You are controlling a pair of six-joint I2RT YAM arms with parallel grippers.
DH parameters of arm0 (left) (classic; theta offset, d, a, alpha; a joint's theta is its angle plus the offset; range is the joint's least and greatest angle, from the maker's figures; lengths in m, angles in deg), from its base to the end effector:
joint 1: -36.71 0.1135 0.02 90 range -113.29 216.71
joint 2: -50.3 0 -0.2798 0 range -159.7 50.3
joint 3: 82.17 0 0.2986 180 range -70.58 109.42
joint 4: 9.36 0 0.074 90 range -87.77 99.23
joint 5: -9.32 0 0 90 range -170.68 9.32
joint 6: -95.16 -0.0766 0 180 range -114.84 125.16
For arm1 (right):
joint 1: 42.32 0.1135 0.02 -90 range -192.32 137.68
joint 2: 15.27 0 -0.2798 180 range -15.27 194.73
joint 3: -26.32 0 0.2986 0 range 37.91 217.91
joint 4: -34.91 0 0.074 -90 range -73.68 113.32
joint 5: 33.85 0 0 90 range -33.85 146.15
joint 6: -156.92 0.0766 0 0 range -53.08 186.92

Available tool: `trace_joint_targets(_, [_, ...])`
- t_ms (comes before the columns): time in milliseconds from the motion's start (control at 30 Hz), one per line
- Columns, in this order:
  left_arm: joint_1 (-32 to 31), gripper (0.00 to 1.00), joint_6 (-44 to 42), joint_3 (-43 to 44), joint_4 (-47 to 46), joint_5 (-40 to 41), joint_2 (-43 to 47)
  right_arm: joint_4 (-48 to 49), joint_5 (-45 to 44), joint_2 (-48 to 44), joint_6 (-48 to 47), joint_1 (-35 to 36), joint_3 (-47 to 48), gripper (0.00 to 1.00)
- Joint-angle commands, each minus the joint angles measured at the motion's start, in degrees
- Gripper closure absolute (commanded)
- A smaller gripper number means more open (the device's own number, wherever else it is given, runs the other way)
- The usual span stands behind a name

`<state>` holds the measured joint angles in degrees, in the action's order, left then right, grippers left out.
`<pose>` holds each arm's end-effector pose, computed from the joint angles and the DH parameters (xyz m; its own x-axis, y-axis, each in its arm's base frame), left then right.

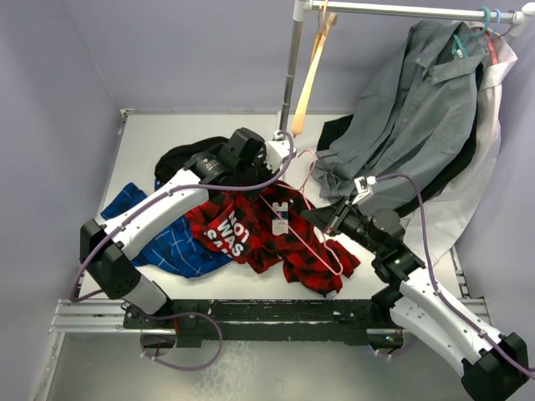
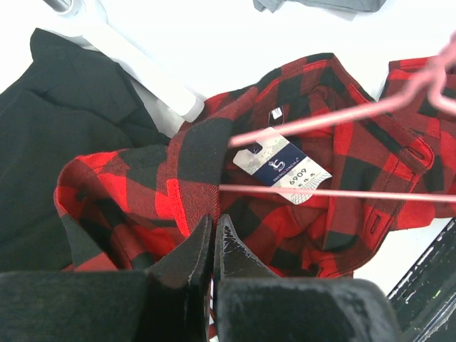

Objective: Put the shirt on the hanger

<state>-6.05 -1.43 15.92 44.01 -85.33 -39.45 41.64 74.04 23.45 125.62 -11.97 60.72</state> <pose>0.3045 -0.2900 0.3302 -0.4335 0.5567 -0.7086 0.7736 0.6332 0.0241 0.2006 0.1447 0.2722 -0.6183 0.5802 -0.5301 -0.4184 0.3279 0.8470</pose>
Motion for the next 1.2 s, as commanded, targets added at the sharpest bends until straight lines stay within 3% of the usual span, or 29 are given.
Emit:
trace_joint_targets(0, [0.47, 0.99, 0.02, -1.36, -0.9, -0.92, 4.69, 0.97, -9.71, -2.61, -4.05, 0.41, 3.16, 1.0])
trace_joint_targets(367, [0.54, 0.98, 0.27, -1.14, 0.98, -8.57, 4.63, 15.11, -10.1, 3.1, -2.07, 3.92, -0.62, 1.0])
trace_joint_targets(633, [0.56, 0.98, 0.61, 0.07, 0.85, -9.7, 3.45, 26.51, -11.28, 12.82, -1.27, 6.51, -1.71, 1.0])
trace_joint_targets(1167, [0.53, 0.97, 0.64, -1.47, 1.13, -12.41, 4.72, 40.18, -13.49, 25.42, -3.27, 6.87, -2.0, 1.0])
